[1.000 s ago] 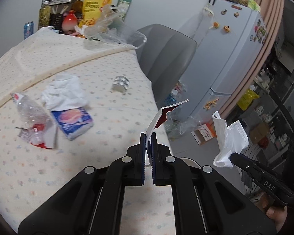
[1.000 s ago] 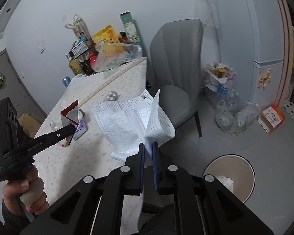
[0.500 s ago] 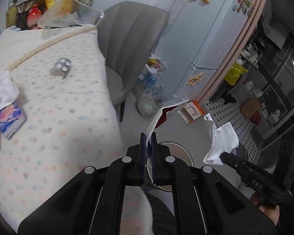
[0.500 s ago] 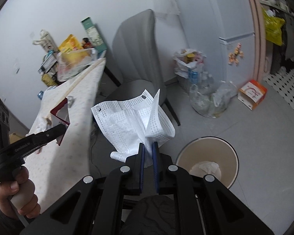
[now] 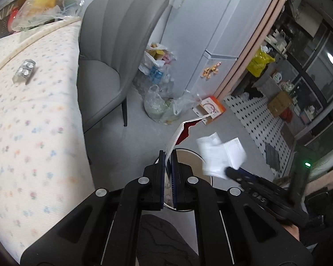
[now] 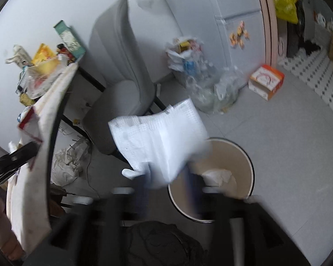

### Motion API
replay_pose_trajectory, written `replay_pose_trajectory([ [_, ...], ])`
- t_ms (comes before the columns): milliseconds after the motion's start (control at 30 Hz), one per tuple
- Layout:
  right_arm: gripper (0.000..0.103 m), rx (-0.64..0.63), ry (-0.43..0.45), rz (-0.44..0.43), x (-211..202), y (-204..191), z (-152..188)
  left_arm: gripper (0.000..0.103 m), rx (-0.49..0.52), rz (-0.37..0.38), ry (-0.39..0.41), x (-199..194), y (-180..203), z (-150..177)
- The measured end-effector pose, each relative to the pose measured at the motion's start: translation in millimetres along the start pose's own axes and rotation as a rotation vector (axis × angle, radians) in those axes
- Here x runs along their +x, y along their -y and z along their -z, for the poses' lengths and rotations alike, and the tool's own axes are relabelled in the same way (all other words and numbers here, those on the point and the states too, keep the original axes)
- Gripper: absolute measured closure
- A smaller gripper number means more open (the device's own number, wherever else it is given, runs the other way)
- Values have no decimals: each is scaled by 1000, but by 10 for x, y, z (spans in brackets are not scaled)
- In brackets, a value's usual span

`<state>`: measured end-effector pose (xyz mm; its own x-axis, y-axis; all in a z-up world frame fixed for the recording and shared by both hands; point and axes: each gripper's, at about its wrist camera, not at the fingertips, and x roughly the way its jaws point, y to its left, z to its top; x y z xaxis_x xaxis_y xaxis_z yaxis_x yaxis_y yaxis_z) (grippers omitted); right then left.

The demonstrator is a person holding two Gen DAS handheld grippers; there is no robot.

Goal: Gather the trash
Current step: 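Carry both items to the trash bin and open the right tool over it, then open the left tool over the bin to drop the paper scrap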

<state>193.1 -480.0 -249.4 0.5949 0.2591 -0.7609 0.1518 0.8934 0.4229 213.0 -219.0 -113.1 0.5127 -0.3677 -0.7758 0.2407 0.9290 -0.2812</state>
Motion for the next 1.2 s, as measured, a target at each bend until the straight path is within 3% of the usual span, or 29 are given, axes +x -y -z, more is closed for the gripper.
replay_pose_trajectory([
  [33, 32, 13, -1, 2, 56, 50, 7, 97, 3, 0, -5, 15, 0, 9],
  [233, 33, 39, -13, 6, 85, 205, 82, 97, 27, -9, -40, 115, 72, 52],
  [933, 33, 140, 133, 33, -881, 719, 112, 96, 144, 79, -183, 875, 876, 66],
  [1000, 32, 152, 140, 39, -936, 771, 122, 86, 136, 95, -204, 959, 903, 56],
  [1067, 32, 157, 144, 43, -969, 798, 129, 57, 119, 112, -203, 992, 907, 45],
  [1200, 32, 159, 141, 40, -967, 784, 134, 48, 121, 120, -175, 920, 884, 48],
])
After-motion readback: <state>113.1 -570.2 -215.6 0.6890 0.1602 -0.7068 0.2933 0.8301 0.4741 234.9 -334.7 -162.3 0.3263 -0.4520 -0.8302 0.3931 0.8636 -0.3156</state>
